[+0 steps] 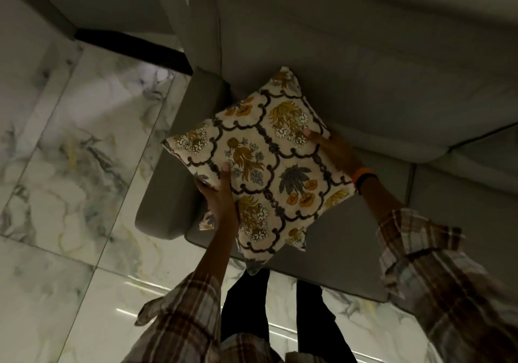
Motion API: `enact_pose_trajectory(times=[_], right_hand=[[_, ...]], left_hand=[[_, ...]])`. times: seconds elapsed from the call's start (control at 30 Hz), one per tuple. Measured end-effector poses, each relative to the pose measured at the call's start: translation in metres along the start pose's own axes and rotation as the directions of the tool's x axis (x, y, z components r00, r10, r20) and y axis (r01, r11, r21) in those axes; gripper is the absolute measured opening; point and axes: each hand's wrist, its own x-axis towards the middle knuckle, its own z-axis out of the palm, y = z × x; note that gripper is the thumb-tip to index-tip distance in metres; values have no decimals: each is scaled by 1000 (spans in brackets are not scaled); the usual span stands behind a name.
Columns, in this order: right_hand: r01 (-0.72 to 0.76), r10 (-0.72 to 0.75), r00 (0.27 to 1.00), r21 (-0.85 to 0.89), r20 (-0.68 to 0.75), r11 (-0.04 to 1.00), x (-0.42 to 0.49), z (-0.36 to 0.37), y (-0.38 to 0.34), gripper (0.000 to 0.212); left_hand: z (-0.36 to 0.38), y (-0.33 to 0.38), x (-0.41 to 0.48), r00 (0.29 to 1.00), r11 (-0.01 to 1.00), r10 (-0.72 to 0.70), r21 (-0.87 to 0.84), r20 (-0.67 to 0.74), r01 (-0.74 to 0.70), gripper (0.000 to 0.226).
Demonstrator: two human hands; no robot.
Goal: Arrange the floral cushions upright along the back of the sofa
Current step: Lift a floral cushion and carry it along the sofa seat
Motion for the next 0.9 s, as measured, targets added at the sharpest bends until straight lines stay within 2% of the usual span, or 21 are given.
enact_pose_trajectory(times=[0.1,0.17,0.23,0.33,0.4,0.47,0.53,0.67,0.8,0.9], right_hand=[[78,-50,987,181,-152,980,-51,-32,16,55],[149,-84,971,293,-224,944,-89,-57,35,41],[181,-81,956,352,-281,918,-120,-82,57,40],[159,-9,924,363,-382,918,-153,-134,96,73],[148,19,895,336,-446,930,-166,-167,123,90],[152,25,861,304,-507,940,-173,-205,151,99],[171,14,839,290,-543,942,-172,-242,179,106],[217,-30,827,269,-561,938,-146,-310,238,119],[232,-64,828,236,-557,944,-109,-359,296,114],[274,-121,815,194,-566,942,-79,-377,331,106]], left_hand=[[21,8,-31,984,987,117,92,135,-130,120],[41,9,-52,935,956,223,123,276,-264,111],[67,7,-64,877,921,261,167,403,-351,106],[120,-3,-90,745,855,252,219,618,-471,115],[156,-14,-109,697,815,183,289,693,-502,117],[195,-32,-129,656,802,149,297,740,-518,118],[233,-56,-145,607,781,148,284,781,-556,129],[301,-113,-164,608,745,90,352,789,-567,140],[358,-170,-166,591,728,79,358,803,-585,113],[387,-208,-154,587,748,51,358,808,-559,111]])
